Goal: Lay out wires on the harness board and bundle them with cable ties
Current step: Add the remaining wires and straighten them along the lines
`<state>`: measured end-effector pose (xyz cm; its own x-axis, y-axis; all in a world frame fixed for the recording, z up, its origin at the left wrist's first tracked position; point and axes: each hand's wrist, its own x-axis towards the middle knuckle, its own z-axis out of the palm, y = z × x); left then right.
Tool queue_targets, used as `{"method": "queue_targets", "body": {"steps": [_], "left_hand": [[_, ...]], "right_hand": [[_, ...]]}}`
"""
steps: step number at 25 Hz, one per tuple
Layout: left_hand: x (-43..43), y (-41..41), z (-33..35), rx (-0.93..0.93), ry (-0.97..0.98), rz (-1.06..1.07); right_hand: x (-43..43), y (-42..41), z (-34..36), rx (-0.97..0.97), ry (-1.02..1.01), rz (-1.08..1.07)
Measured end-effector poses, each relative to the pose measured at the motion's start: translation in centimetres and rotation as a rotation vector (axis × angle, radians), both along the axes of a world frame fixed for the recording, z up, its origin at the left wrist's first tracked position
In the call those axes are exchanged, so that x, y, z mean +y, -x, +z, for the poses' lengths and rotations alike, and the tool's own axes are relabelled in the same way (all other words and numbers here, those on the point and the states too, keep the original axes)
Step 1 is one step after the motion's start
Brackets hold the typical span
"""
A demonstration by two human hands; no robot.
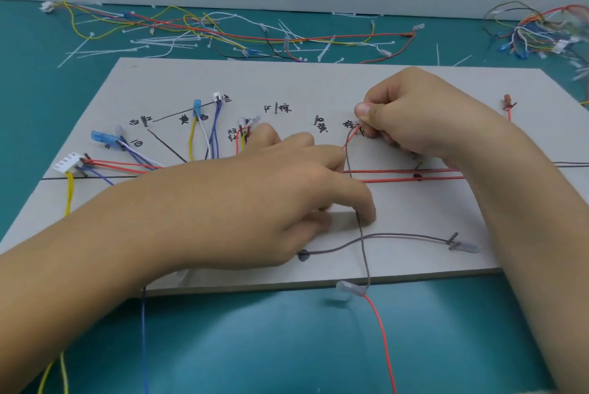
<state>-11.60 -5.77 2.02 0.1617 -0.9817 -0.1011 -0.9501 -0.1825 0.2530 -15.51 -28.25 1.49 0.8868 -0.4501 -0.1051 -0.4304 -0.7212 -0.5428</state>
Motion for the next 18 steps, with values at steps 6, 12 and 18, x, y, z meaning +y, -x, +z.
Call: {"method": "queue_targets", "body": {"steps": [6,12,18], "left_hand": [[0.3,-1.1,-0.3,0.205,0.381,0.005],[2.3,-4.1,0.4,0.134,0.607,0.244],[2.3,-4.3,0.1,0.134,0.598,0.323]], "right_hand": [[0.2,0.3,0.2,0.003,-0.006,-0.012],[0.5,0.4,0.5,0.048,0.016,-0.041],[1.3,0.2,0.7,0.070,0.095,-0.102]]}}
